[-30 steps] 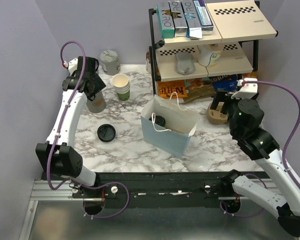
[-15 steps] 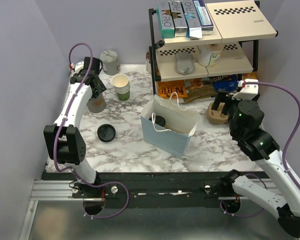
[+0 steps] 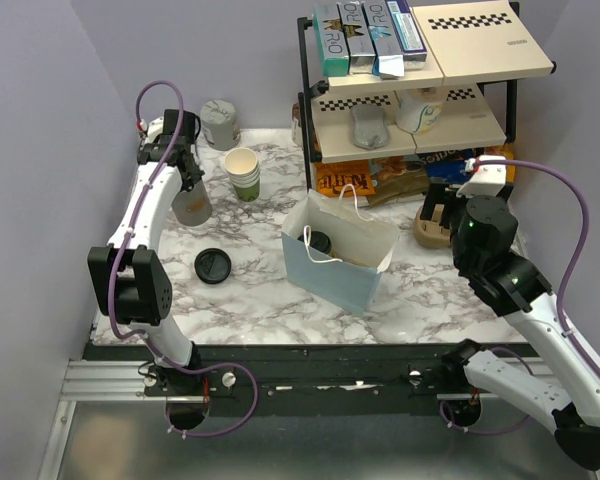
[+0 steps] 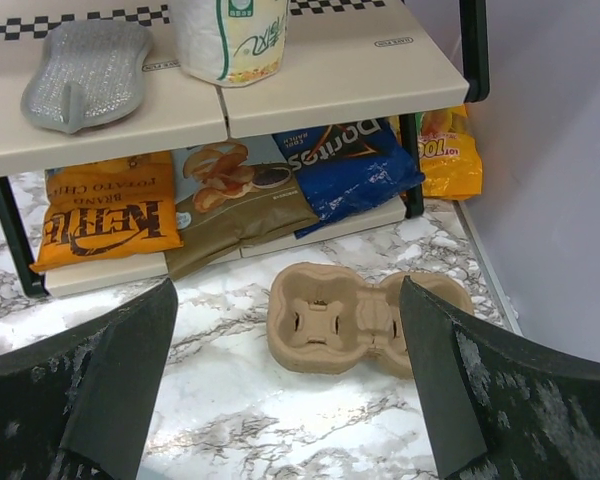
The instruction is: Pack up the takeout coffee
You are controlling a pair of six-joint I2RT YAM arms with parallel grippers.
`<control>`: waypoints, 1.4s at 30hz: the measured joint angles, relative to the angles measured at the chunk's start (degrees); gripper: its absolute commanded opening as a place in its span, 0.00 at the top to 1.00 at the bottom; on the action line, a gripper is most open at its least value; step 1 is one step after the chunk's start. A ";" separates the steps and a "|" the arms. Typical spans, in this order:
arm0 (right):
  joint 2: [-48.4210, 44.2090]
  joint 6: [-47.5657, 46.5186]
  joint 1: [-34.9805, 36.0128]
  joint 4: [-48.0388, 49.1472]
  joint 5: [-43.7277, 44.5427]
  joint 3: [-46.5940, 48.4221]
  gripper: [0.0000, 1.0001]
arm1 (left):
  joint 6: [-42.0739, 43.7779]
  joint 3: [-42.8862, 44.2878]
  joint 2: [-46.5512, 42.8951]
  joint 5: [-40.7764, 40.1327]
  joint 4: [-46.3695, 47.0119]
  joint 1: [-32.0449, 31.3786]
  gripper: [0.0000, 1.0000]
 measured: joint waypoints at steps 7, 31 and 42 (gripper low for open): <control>0.15 -0.44 0.00 0.02 0.07 0.00 0.00 | 0.92 0.02 0.66 0.74 0.15 0.22 1.00; -2.47 -0.59 0.00 0.07 -0.42 0.00 0.00 | 2.27 14.16 -10.14 1.07 -6.10 0.26 1.00; -2.99 -0.59 0.00 0.07 -1.36 -0.13 0.00 | 3.96 16.57 -18.67 12.44 -11.15 0.31 1.00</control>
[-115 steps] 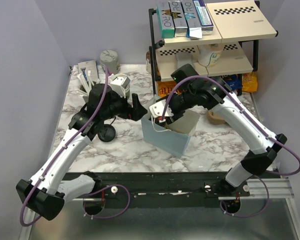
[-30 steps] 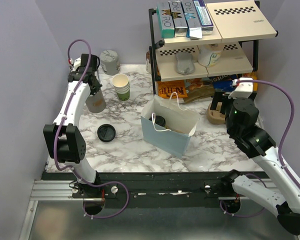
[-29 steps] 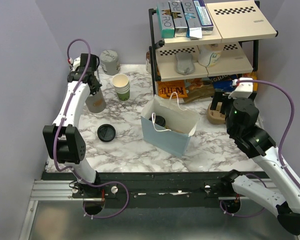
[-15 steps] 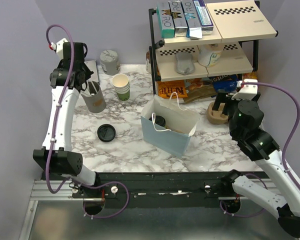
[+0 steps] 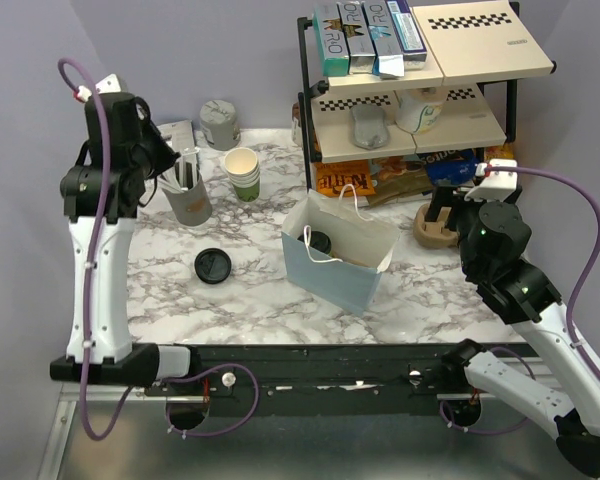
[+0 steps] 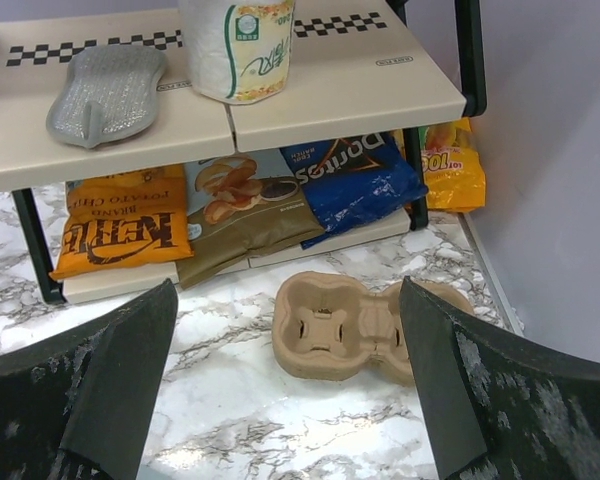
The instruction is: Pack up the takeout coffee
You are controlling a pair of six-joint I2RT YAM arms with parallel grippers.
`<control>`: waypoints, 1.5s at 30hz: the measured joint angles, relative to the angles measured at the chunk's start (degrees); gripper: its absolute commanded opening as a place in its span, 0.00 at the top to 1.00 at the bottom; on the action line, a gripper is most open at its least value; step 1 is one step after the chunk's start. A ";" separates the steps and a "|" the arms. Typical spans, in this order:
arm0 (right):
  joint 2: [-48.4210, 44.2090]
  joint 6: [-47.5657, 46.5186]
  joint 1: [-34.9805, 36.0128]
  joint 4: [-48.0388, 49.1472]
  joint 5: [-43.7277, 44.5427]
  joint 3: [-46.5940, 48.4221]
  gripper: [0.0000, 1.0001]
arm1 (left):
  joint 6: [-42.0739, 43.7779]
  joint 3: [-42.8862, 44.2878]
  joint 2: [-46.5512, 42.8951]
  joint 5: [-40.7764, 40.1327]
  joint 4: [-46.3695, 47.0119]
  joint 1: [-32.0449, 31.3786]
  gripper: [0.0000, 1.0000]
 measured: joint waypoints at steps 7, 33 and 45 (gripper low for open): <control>0.02 0.04 0.00 0.00 -1.73 0.00 0.00 | 1.55 -0.66 -9.62 6.32 -3.78 0.00 1.00; 1.01 0.17 0.00 -1.31 -4.31 0.00 0.00 | 7.30 12.26 -0.26 32.70 1.51 -24.98 1.00; 1.38 0.15 0.00 -1.57 -4.70 -1.20 0.00 | 14.86 12.94 -1.60 28.33 -7.41 -29.66 1.00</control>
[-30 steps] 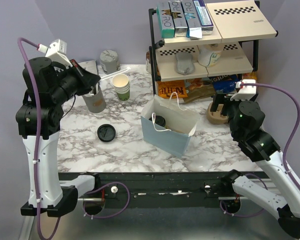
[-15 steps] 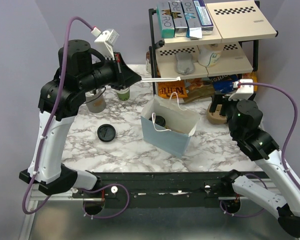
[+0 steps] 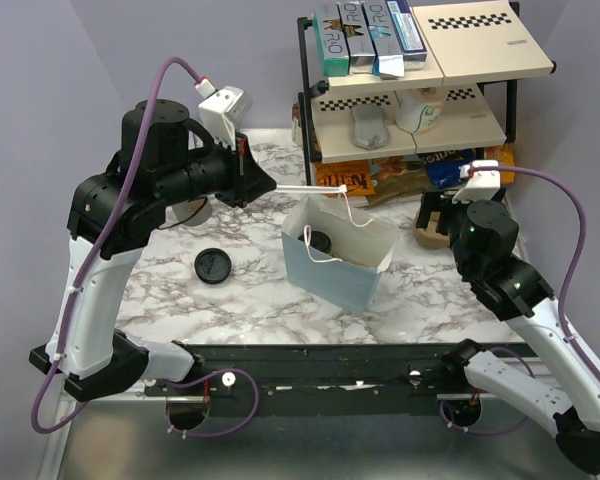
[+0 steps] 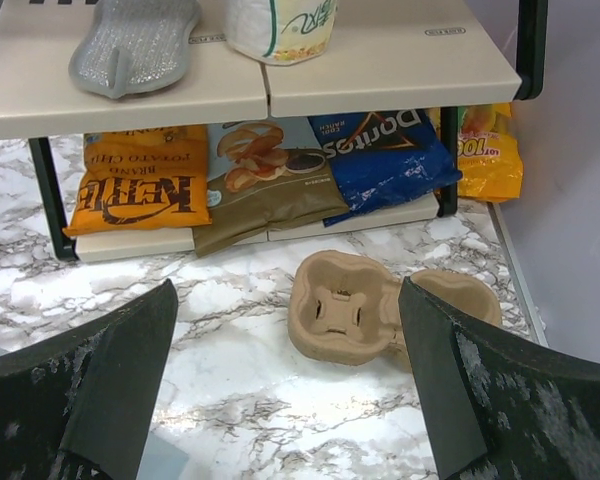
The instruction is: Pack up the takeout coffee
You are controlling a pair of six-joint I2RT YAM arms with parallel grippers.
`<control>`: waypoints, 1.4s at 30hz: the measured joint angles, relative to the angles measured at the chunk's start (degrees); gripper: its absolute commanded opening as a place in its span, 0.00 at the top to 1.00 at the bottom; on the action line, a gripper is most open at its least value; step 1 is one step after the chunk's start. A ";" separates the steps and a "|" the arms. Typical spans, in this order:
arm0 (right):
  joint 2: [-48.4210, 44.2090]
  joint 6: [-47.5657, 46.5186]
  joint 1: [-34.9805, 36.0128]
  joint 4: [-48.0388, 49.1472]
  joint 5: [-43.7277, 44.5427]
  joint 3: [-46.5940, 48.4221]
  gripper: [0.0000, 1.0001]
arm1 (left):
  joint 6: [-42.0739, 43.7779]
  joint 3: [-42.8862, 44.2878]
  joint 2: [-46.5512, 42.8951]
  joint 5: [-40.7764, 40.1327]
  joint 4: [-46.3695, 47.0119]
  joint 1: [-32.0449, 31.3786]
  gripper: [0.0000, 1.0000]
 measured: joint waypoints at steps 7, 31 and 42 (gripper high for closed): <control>0.00 -0.28 0.00 -0.55 -0.04 -0.81 0.00 | 1.79 -1.62 -3.78 -4.83 -1.73 -0.09 1.00; 0.63 -0.44 0.00 -1.11 -0.63 -0.92 0.00 | 0.09 -8.31 -2.12 -1.86 -3.41 -0.44 1.00; 0.81 -0.39 0.00 -1.33 -0.74 -0.92 0.00 | -0.22 -7.78 4.96 -0.39 -3.37 -6.38 1.00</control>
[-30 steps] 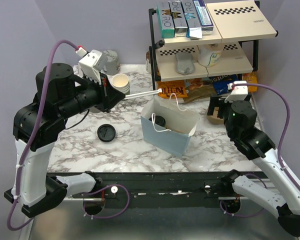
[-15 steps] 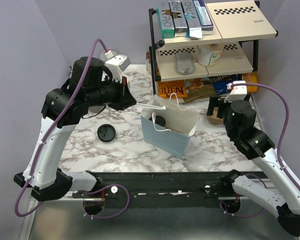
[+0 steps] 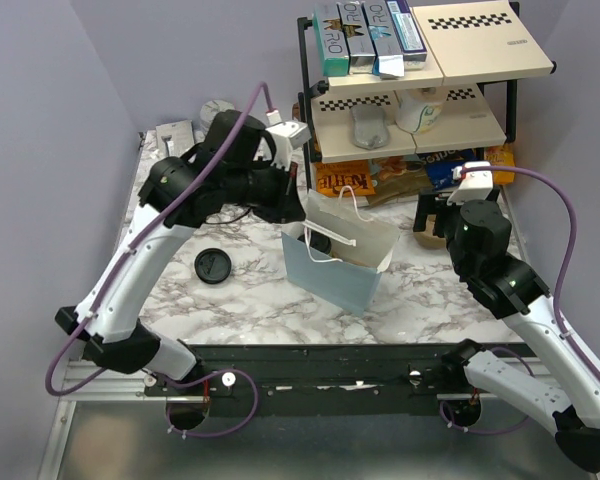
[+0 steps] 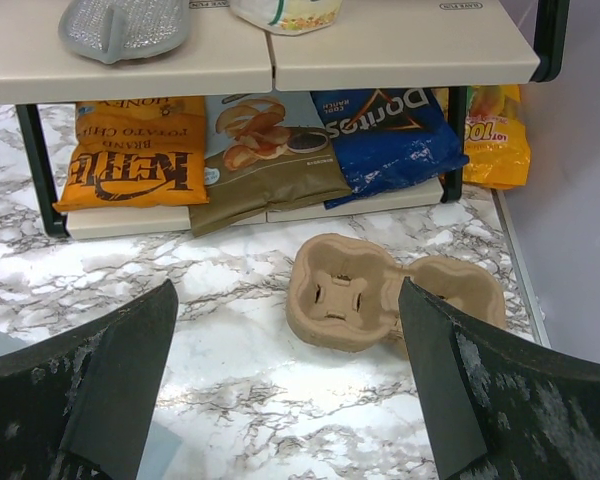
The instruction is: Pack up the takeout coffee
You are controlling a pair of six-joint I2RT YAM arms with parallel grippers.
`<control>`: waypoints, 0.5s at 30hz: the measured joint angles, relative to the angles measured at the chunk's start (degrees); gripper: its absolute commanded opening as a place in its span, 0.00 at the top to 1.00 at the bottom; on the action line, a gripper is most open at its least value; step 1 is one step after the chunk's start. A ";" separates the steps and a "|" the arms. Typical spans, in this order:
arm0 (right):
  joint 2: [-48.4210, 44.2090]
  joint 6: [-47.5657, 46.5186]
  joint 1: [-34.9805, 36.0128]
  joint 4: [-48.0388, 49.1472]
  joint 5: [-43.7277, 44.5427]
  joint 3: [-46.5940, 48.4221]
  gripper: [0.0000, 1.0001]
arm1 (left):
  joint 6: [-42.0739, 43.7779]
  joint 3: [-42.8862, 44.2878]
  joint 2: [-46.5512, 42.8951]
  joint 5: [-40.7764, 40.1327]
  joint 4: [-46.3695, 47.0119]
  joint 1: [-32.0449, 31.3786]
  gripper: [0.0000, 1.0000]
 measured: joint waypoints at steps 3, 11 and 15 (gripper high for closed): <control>-0.02 0.00 0.00 0.00 -0.09 0.00 0.00 | 0.31 2.01 3.43 -0.79 0.02 -2.47 1.00; 0.00 0.00 0.00 -0.02 -0.17 0.00 0.00 | 1.70 10.01 9.40 -3.54 -1.66 -5.97 1.00; 0.00 0.00 0.00 -0.04 -0.17 -0.02 0.00 | 2.25 11.45 10.80 -4.15 -2.43 -6.71 0.98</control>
